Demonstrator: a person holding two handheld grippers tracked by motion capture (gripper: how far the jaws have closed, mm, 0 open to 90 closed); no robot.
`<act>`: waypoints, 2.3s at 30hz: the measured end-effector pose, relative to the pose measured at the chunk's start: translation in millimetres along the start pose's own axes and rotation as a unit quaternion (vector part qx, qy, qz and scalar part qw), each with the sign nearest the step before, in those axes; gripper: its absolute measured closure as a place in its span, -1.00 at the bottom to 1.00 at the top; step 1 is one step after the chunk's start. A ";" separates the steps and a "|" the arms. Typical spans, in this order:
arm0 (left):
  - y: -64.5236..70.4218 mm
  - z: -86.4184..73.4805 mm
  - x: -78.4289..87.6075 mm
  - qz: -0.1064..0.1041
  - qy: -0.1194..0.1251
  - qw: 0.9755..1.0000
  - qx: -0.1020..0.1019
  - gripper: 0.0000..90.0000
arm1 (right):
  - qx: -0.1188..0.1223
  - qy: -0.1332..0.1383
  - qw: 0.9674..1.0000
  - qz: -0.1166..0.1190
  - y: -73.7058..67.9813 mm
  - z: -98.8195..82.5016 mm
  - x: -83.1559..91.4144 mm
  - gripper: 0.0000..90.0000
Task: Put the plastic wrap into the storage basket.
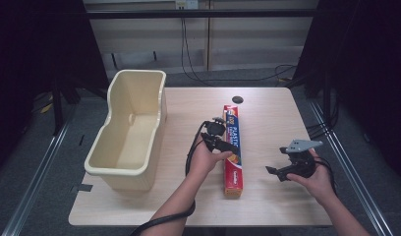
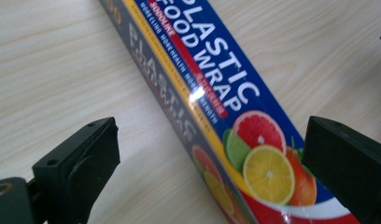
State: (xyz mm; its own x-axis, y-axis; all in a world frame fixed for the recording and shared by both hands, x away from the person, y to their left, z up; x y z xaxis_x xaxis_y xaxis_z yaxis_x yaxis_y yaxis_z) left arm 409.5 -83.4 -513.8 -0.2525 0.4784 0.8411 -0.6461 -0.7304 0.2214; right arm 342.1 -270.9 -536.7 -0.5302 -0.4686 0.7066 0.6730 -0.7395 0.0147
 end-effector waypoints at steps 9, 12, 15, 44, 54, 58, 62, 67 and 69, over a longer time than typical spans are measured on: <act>2.9 10.8 -12.6 0.007 -0.012 1.000 0.003 -0.91 | 0.005 0.003 1.000 -0.006 0.0 1.4 1.4 -0.87; 3.8 15.4 -16.6 0.009 -0.011 1.000 0.007 -0.91 | 0.004 0.006 1.000 -0.005 1.4 2.3 2.6 -0.88; 3.2 17.1 -19.0 0.014 -0.014 1.000 0.003 -0.91 | 0.002 0.007 1.000 -0.008 2.6 2.4 3.5 -0.88; -2.0 17.6 -38.1 0.027 -0.041 0.998 0.026 -0.56 | -0.005 0.019 1.000 -0.013 6.4 4.3 7.5 -0.88; -14.3 3.9 -19.4 0.047 -0.073 0.996 0.013 -0.32 | -0.008 0.023 1.000 -0.013 6.8 6.6 7.6 -0.87; -18.2 5.8 -18.1 0.050 -0.069 0.996 0.012 -0.29 | -0.010 0.026 0.999 -0.016 7.5 7.8 7.7 -0.87; -19.5 11.0 -20.5 0.059 -0.063 0.996 0.013 -0.38 | -0.007 0.024 1.000 -0.016 8.3 7.3 7.1 -0.87; -21.7 17.6 -28.7 0.056 -0.059 0.997 0.019 -0.34 | -0.008 0.023 1.000 -0.017 8.7 7.2 7.1 -0.87; -22.6 18.2 -32.1 0.054 -0.054 0.996 0.036 -0.33 | -0.008 0.023 1.000 -0.015 8.4 7.2 6.9 -0.87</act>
State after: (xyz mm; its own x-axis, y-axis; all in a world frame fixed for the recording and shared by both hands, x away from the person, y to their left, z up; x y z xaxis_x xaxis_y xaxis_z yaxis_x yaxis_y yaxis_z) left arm 445.3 -91.1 -536.9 -0.2367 0.3433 0.9089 -0.5654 -0.8095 0.1585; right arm 347.8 -276.9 -526.6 -0.5731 -0.4682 0.6725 0.6492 -0.7602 0.0240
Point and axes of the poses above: each handheld gripper's, and its own axes: x roughly backward along the jaws, z roughly out of its top, y roughly to its right, the point moved 9 cm from there along -x, roughly forward along the jaws, and after that the axes turned 4 degrees about -y, right-handed, at the moved point
